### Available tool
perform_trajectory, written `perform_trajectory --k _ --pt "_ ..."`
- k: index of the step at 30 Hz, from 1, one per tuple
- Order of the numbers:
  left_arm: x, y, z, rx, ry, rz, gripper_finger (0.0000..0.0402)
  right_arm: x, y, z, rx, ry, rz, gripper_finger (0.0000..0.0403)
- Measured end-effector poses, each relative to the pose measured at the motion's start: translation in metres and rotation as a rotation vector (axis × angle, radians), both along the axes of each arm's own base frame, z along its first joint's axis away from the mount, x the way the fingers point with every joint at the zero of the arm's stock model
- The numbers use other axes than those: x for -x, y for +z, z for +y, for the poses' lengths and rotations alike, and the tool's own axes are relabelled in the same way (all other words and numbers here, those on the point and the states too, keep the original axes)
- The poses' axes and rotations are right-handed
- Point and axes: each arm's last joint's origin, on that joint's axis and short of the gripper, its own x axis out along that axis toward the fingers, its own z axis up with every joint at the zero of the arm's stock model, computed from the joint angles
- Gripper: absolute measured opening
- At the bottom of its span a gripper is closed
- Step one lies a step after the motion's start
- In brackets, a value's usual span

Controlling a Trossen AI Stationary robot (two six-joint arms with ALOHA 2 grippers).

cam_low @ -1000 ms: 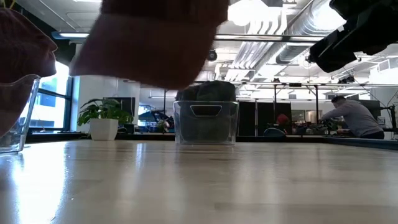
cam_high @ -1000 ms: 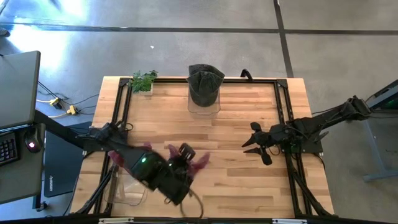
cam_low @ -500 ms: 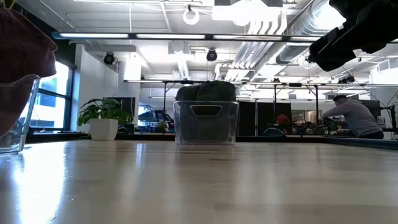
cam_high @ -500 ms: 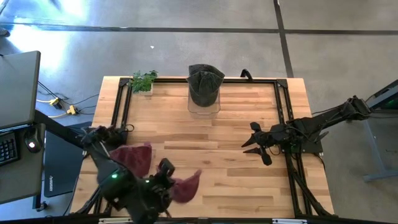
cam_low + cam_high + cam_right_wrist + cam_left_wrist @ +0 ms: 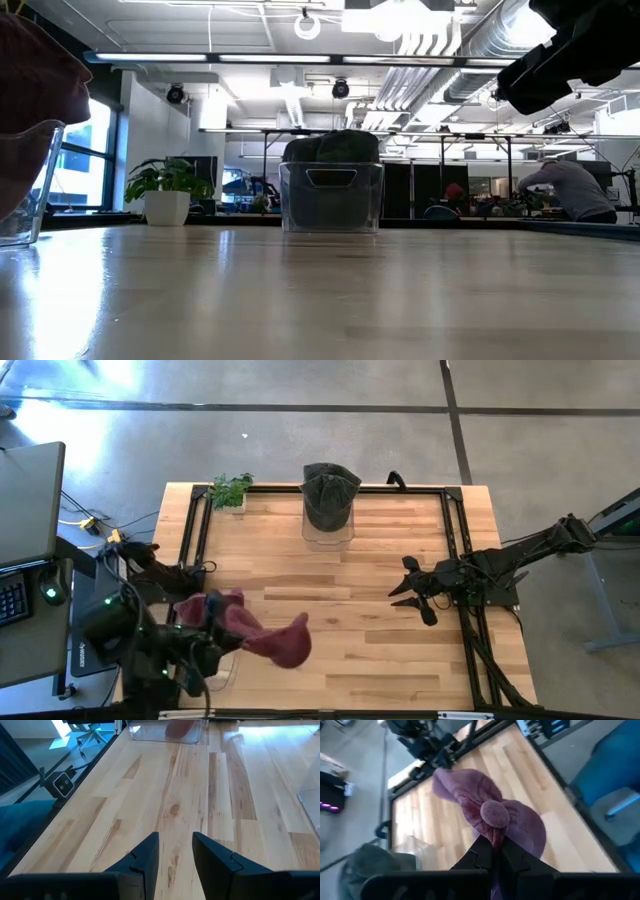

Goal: Pick & Place hat
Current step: Put the red cap into the bottom transparent bin

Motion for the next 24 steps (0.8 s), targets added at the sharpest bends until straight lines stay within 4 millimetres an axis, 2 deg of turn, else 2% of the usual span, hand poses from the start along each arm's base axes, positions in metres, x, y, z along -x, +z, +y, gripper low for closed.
perform_trajectory --k 3,7,15,17,24 --pt "0.003 -0.002 0.003 0.021 0.003 0.021 0.0 0.0 0.0 0.0 0.004 -0.007 -0.001 0.0114" --pt "0.009 -0.016 0.01 0.054 0.012 0.099 0.0 0.0 0.0 -0.001 0.014 -0.029 -0.004 0.0114" --pt "0.03 -0.061 0.029 0.157 0.046 0.394 0.0 -0.001 0.0 -0.001 0.054 -0.015 -0.019 0.0114" --pt "0.036 -0.062 0.035 0.192 0.046 0.426 0.0 -0.001 0.002 -0.002 0.089 -0.027 -0.043 0.0114" --pt "0.051 -0.045 0.054 0.336 0.035 0.439 0.0 -0.003 0.005 -0.005 0.168 -0.095 -0.09 0.0114"
